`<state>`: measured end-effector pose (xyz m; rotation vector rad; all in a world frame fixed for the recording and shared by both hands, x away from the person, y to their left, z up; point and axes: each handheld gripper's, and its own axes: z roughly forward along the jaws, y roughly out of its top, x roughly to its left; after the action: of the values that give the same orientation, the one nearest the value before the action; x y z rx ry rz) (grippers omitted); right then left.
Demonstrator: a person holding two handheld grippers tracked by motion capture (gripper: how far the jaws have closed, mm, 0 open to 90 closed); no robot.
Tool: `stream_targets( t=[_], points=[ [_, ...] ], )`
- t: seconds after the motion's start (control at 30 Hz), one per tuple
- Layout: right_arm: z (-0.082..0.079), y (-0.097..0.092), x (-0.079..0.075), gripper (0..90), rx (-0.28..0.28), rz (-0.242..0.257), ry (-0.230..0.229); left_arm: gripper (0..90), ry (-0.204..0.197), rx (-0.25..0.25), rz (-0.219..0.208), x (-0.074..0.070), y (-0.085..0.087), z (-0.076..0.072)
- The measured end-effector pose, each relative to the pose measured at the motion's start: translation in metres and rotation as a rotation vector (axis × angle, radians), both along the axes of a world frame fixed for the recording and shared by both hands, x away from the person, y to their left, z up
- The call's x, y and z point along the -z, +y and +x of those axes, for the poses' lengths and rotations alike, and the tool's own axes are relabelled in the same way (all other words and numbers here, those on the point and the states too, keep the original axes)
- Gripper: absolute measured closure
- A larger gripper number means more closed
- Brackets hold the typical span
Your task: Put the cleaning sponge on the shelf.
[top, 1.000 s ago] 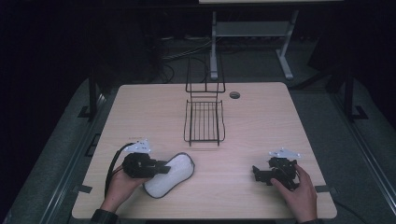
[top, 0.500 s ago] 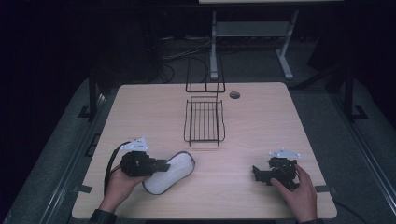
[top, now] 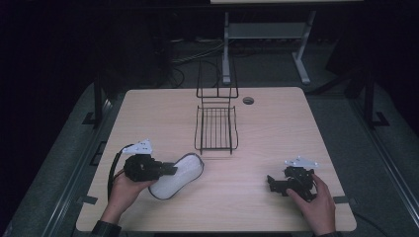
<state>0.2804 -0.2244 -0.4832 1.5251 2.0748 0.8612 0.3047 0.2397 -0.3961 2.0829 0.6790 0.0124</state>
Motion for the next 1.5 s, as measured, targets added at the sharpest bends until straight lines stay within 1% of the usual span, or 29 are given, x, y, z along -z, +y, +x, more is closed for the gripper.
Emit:
stream_targets(
  t=[0.3,0.53,0.6,0.67,0.7,0.73,0.83,1.03,1.07,1.17,1.27,1.37,1.4,1.43,1.5],
  points=[
    [0.000,0.000,0.000,0.0,0.001,0.001,0.002,78.4,-0.008,-0.005,-0.001,-0.004,-0.001,0.006],
    [0.000,0.000,0.000,0.0,0.000,0.000,0.000,78.4,-0.021,-0.004,-0.007,-0.011,-0.007,0.017],
    [0.000,0.000,0.000,0.0,-0.001,0.000,0.000,78.4,-0.022,-0.010,-0.019,-0.013,-0.007,0.020],
    [0.000,0.000,0.000,0.0,0.000,0.000,0.000,78.4,-0.034,-0.011,-0.017,-0.016,-0.008,0.023],
    [0.000,0.000,0.000,0.0,0.000,0.000,0.000,78.4,-0.034,-0.011,-0.017,-0.016,-0.008,0.023],
    [0.000,0.000,0.000,0.0,-0.001,0.000,0.000,78.4,-0.034,-0.008,-0.037,-0.018,-0.009,0.026],
    [0.000,0.000,0.000,0.0,-0.001,0.000,0.000,78.4,-0.039,-0.009,-0.045,-0.020,-0.012,0.030],
    [0.000,0.000,0.000,0.0,-0.001,0.000,0.000,78.4,-0.045,-0.010,-0.042,-0.020,-0.016,0.038],
    [0.000,0.000,0.000,0.0,-0.003,0.000,0.000,78.3,-0.044,-0.015,-0.049,-0.020,-0.017,0.041],
    [0.000,0.000,0.000,0.0,-0.003,-0.001,0.000,78.3,-0.045,-0.016,-0.049,-0.020,-0.019,0.043],
    [0.000,0.000,0.000,0.0,-0.002,0.001,0.000,78.3,-0.050,-0.020,-0.057,-0.022,-0.021,0.049],
    [0.000,0.000,0.000,0.0,-0.004,0.001,0.000,78.3,-0.054,-0.020,-0.053,-0.023,-0.023,0.052],
    [0.000,0.000,0.000,0.0,-0.003,0.000,0.000,78.4,-0.058,-0.020,-0.060,-0.025,-0.025,0.056],
    [0.000,0.000,0.000,0.0,-0.003,-0.001,-0.001,78.4,-0.062,-0.017,-0.053,-0.026,-0.026,0.058],
    [0.000,0.000,0.000,0.0,-0.001,0.001,0.000,78.3,-0.063,-0.019,-0.056,-0.027,-0.027,0.060]
  ],
)
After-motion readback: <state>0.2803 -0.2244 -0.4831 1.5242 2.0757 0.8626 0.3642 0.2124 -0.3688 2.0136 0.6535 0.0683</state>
